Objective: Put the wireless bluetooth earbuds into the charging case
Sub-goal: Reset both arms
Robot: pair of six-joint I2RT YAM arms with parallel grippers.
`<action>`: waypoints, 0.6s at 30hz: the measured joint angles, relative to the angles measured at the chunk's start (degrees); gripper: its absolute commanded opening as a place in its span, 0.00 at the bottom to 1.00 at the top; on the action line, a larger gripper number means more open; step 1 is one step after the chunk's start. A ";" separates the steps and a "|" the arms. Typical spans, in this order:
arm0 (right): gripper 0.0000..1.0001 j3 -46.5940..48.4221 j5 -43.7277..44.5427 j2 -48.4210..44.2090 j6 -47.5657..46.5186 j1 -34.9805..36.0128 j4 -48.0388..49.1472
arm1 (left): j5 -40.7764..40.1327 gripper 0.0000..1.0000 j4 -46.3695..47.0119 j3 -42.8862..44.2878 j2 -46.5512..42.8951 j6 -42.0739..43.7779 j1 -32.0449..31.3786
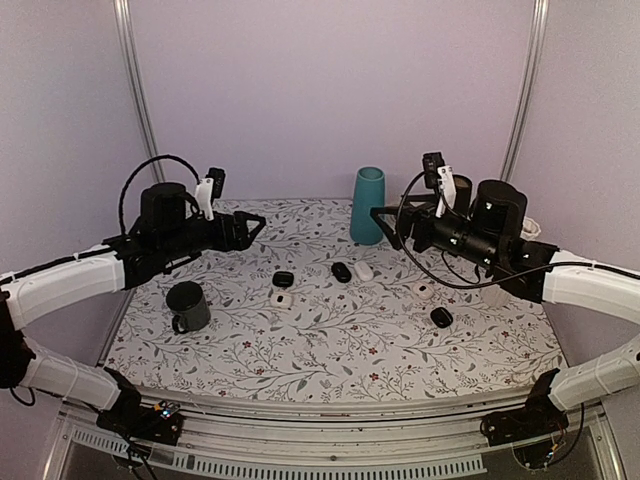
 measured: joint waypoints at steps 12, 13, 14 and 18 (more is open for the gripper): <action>0.99 -13.38 12.59 -6.45 -1.29 -14.36 2.21 | -11.54 0.96 6.84 -6.80 -6.47 3.08 0.81; 0.99 -15.17 13.38 -6.93 -1.36 -16.96 2.95 | -12.44 0.96 7.02 -7.43 -6.62 3.13 1.31; 0.99 -16.98 14.01 -7.37 -1.42 -19.47 3.76 | -13.16 0.96 7.10 -8.04 -6.71 3.13 2.05; 0.99 -24.28 15.39 -8.55 -1.64 -28.30 8.48 | -14.82 0.96 8.28 -11.19 -7.17 3.65 5.92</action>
